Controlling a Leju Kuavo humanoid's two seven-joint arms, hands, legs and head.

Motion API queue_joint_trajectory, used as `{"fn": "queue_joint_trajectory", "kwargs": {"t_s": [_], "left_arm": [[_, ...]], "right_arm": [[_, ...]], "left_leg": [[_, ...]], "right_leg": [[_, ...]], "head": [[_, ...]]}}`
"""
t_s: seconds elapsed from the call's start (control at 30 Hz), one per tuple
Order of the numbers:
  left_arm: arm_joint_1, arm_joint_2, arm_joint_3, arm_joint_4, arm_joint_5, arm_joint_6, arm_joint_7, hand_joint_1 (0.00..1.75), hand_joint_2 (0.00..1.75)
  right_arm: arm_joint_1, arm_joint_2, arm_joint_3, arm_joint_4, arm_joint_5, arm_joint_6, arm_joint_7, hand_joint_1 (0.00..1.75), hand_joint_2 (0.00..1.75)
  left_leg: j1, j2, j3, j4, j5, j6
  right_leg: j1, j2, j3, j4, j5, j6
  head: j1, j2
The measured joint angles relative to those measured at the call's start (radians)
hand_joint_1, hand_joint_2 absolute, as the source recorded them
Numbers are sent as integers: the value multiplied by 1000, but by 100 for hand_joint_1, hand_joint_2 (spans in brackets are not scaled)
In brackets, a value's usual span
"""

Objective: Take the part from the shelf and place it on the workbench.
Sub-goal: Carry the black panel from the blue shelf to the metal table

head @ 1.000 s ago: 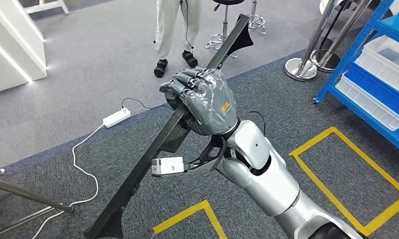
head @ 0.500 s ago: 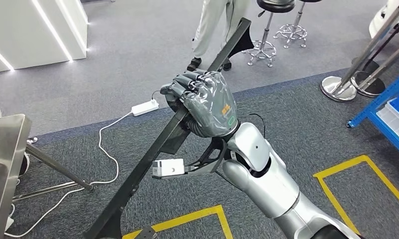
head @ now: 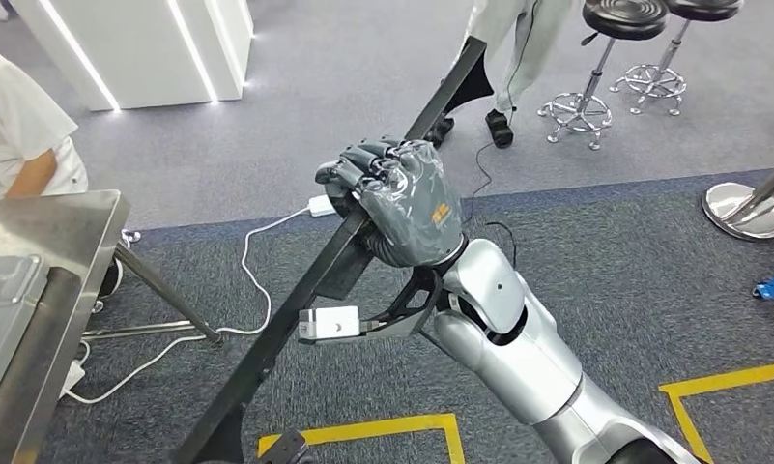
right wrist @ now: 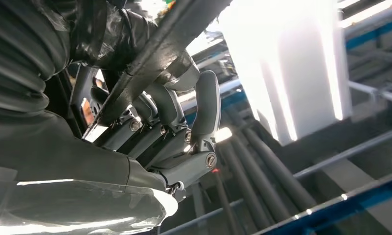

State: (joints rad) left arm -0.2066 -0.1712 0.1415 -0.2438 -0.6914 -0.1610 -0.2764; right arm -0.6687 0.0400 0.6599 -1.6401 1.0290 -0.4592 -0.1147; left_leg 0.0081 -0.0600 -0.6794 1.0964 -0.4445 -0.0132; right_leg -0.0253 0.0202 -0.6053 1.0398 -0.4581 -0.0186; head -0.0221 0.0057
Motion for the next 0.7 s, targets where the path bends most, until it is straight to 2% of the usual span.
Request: {"fn": "queue_joint_trajectory", "kwargs": {"t_s": [0.03, 0.07, 0.1, 0.13, 0.17, 0.2, 0.27, 0.3, 0.33, 0.4, 0.43, 0.5, 0.53, 0.57, 0.6, 0.63, 0.67, 0.7], "left_arm": [[-5, 0, 0, 0, 0, 0, 3, 0, 175], [-9, 0, 0, 0, 1, 1, 4, 0, 175], [-12, 0, 0, 0, 1, 1, 5, 0, 175], [-13, 0, 0, 0, 1, 1, 5, 0, 175], [-12, 1, 0, 0, 1, 1, 5, 0, 175], [-12, 1, 0, 0, 1, 2, 5, 0, 175], [-13, 3, 0, 0, 1, 2, 5, 0, 175], [-13, 3, 0, 0, 1, 3, 5, 0, 175], [-14, 3, 0, 0, 1, 3, 5, 0, 175], [-14, 4, 0, 0, 1, 3, 5, 0, 175], [-13, 5, 0, 0, 1, 3, 5, 0, 175], [-15, 6, 0, 0, 1, 3, 5, 0, 175], [-17, 6, 0, 0, 1, 3, 5, 0, 175], [-18, 5, 0, 0, 1, 3, 5, 0, 175], [-19, 5, 0, 0, 1, 3, 5, 0, 175], [-19, 6, 0, 0, 1, 3, 5, 0, 175], [-18, 6, 0, 0, 1, 3, 5, 0, 175], [-17, 6, 0, 0, 1, 3, 5, 0, 175]], "right_arm": [[-1, 1, 0, 0, 0, 0, 0, 175, 175], [-1, 2, 0, 0, 0, 0, 0, 175, 175], [-1, 2, 0, 0, 0, 0, 0, 175, 175], [0, 2, 1, 0, 1, 0, 0, 175, 175], [0, 2, 1, 0, 1, 0, 1, 175, 175], [0, 2, 1, 0, 2, 0, 1, 175, 175], [0, 2, 1, 0, 2, -1, 2, 175, 175], [-1, 2, 1, 0, 2, -1, 2, 175, 175], [-1, 2, 2, 0, 2, -1, 2, 175, 175], [-1, 2, 2, 0, 2, -1, 2, 175, 175], [-2, 3, 2, 0, 2, -1, 2, 175, 175], [-3, 3, 2, -2, 2, -2, 2, 175, 175], [-2, 2, 2, -2, 2, -2, 2, 175, 175], [0, 1, 2, -3, 2, -2, 2, 175, 175], [2, 0, 2, -2, 2, -2, 3, 175, 175], [4, -1, 2, -2, 2, -2, 3, 175, 175], [5, -2, 2, -2, 2, -2, 3, 175, 175], [6, -2, 2, -3, 2, -2, 3, 175, 175]], "left_leg": [[0, 29, -28, 57, -28, -5], [3, 43, -61, 119, -55, -9], [5, 49, -88, 170, -70, -12], [7, 52, -99, 190, -69, -14], [7, 55, -91, 172, -50, -14], [8, 61, -64, 120, -18, -12], [1, 101, 6, -13, 34, -3], [-4, 118, 28, -55, 44, 5], [-9, 128, 37, -74, 44, 12], [-11, 109, 36, -77, 44, 25], [-9, 97, 39, -81, 46, 30], [-3, 75, 44, -90, 51, 43], [-2, 63, 45, -92, 51, 47], [-2, 52, 46, -92, 51, 51], [-2, 38, 46, -91, 51, 52], [-3, 24, 46, -89, 50, 53], [-3, 9, 46, -87, 49, 52], [-3, -6, 46, -83, 48, 51]], "right_leg": [[1, -14, 2, -1, -1, -3], [3, -28, 3, -1, -3, -5], [4, -43, 4, 0, -5, -6], [4, -57, 5, 0, -7, -6], [4, -70, 8, 0, -10, -5], [4, -83, 12, 0, -14, -3], [8, -105, 23, 0, -22, 3], [10, -114, 27, -1, -25, 8], [14, -123, 30, -2, -28, 12], [16, -139, 35, -6, -32, 23], [15, -132, 37, -3, -37, 28], [10, -85, 17, 48, -72, 35], [8, -55, -9, 103, -99, 36], [8, -37, -44, 167, -127, 36], [9, -28, -77, 224, -144, 36], [9, -25, -100, 256, -145, 37], [9, -22, -106, 252, -126, 37], [9, -18, -93, 213, -91, 36]], "head": [[-2, 0], [-2, 0], [-2, 0], [-2, 0], [-2, 0], [-2, 0], [-2, 0], [-2, 0], [-2, 0], [-2, 0], [-2, 0], [-1, 0], [-1, 0], [0, 0], [0, 0], [-1, 0], [-1, 0], [-1, 0]]}}
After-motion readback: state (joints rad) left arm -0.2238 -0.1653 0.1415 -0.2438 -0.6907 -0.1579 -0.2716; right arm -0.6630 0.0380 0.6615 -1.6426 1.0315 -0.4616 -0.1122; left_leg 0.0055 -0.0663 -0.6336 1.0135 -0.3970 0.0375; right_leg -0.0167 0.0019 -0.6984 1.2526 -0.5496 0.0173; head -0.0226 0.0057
